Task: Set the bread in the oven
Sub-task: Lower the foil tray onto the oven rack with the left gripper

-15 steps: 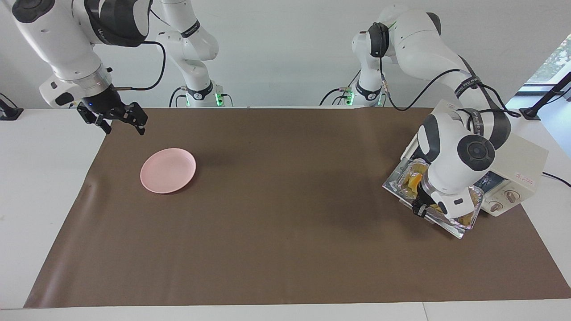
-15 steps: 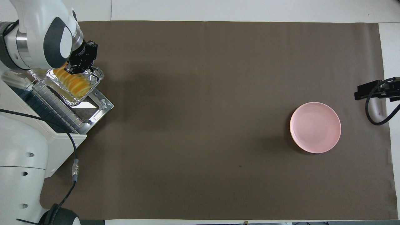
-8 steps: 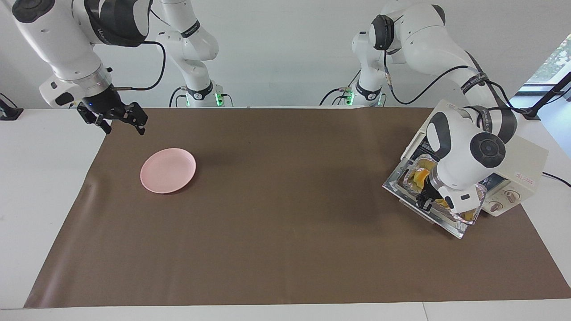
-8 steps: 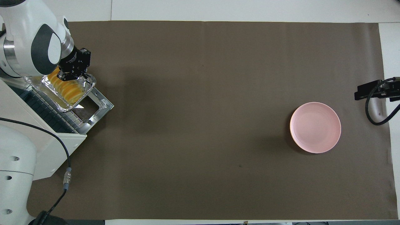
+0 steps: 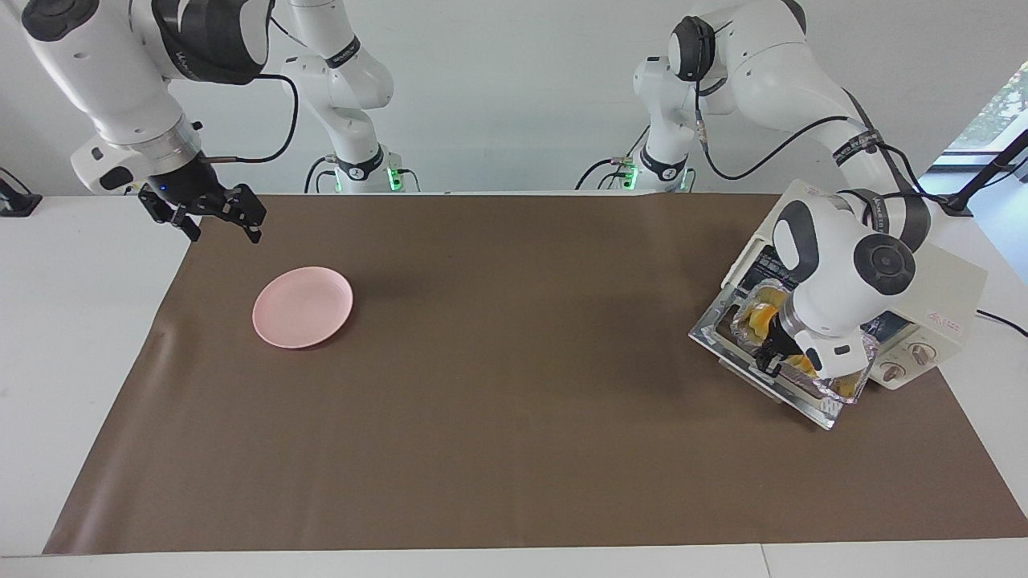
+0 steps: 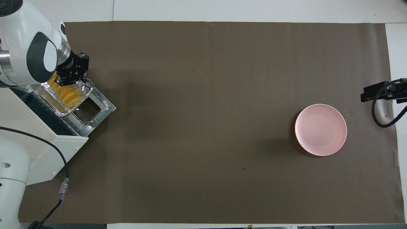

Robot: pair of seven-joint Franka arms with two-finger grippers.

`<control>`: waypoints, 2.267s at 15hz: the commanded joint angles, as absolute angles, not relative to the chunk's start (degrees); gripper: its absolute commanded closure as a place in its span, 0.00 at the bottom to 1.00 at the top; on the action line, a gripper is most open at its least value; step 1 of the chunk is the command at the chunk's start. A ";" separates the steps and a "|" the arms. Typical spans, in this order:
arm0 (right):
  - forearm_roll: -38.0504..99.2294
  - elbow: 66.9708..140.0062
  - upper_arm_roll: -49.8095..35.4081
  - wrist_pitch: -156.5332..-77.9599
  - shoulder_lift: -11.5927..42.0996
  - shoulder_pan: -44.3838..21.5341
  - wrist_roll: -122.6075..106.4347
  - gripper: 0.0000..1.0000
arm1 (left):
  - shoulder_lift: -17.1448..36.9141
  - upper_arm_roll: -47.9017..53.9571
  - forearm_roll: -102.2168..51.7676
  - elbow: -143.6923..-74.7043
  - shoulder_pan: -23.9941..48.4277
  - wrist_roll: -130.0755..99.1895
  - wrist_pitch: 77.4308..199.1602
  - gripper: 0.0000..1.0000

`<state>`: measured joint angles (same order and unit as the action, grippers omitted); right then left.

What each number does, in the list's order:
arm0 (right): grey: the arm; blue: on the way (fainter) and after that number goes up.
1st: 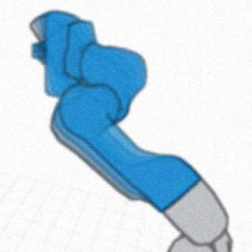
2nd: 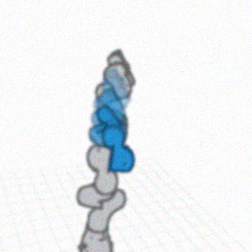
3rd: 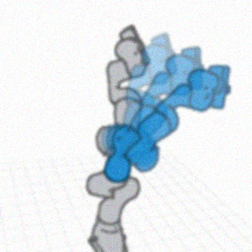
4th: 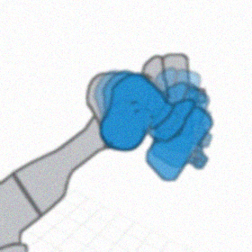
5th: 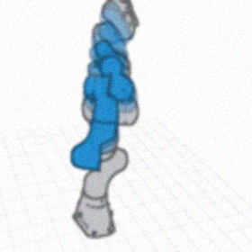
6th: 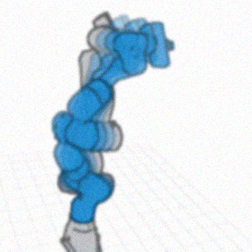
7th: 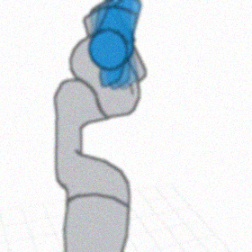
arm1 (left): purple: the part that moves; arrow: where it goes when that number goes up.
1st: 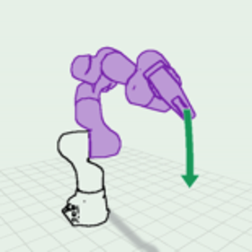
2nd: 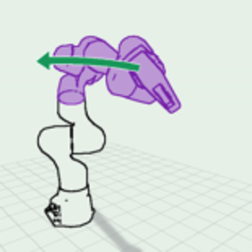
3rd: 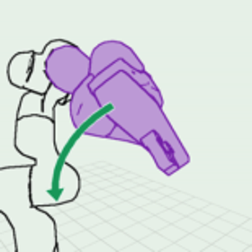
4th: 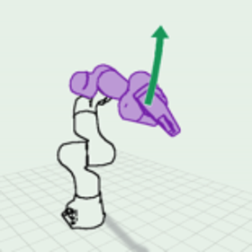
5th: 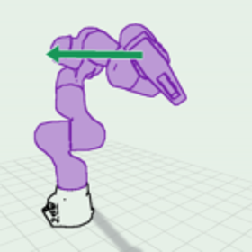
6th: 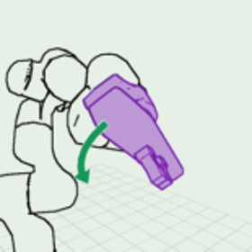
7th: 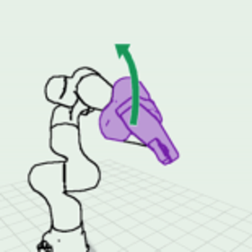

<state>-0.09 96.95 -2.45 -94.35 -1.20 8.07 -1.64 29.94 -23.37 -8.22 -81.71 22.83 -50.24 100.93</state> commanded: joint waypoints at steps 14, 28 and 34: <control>-1.32 98.53 -2.99 -94.92 -2.64 8.44 -1.05 0.00 | 21.45 -24.17 -4.92 -94.66 21.18 -42.54 105.47 1.00; -1.32 98.53 -2.99 -94.92 -2.64 8.44 -1.05 0.00 | 19.86 -23.99 -5.01 -98.52 22.76 -50.36 109.95 1.00; -1.32 98.53 -2.99 -94.92 -2.64 8.44 -1.05 0.00 | 19.78 -24.34 -4.83 -98.35 22.06 -49.92 109.42 1.00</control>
<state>-0.09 96.95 -2.45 -94.35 -1.21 8.07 -1.64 22.50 -24.18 -5.94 -95.25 21.98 -49.08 108.31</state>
